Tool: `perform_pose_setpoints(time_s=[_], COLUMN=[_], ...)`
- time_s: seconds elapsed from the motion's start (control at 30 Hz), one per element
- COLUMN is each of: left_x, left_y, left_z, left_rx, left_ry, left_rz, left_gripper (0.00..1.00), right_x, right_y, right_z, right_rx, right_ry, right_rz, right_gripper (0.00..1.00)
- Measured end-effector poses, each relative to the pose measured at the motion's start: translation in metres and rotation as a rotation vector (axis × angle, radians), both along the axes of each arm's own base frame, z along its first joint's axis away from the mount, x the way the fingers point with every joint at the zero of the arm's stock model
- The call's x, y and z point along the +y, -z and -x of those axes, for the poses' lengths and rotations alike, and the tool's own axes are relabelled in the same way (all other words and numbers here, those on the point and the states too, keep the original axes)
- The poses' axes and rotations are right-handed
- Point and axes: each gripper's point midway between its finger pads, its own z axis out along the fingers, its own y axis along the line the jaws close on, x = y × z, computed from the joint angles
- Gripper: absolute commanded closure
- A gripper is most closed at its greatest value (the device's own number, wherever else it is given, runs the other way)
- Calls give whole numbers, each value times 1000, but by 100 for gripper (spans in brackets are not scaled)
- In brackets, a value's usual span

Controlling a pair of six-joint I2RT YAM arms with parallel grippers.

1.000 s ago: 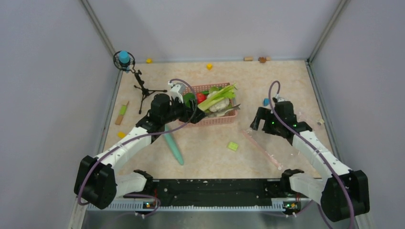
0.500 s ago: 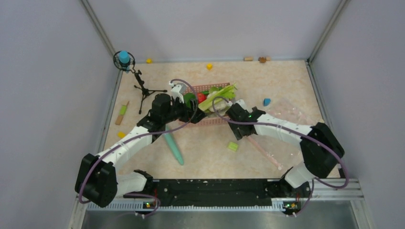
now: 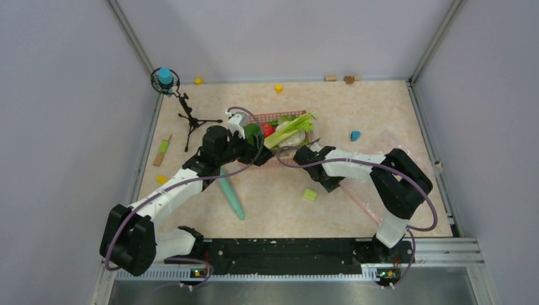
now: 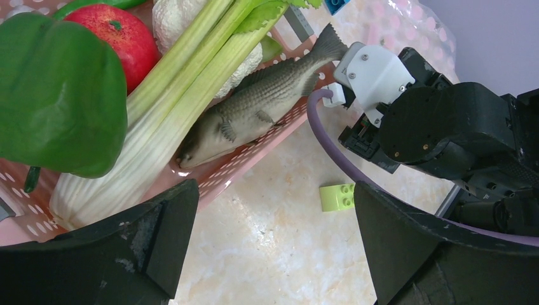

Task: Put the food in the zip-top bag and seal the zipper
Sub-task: Pick up the zipper food storage bag at the center of the board.

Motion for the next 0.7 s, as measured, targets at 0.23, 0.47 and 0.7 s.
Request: perform_pose_setpoints(time_s=[0.23,0.47,0.7], left_x=[2,3,5], left_y=[1,1,2], left_z=[-2,-4,-6], left_rx=[-6,-11,-14], left_ry=[-15,-21,-35], left_rz=[-9,-16,-22], left_gripper=[3,3,3], right_x=[4,2,0], right_y=[4,8,14], right_z=[-7,-16,-29], right_rx=[-29,-76,-108], right_ry=[-7,1,27], right_rz=[-14,-24,-52], right_gripper=[46,64,100])
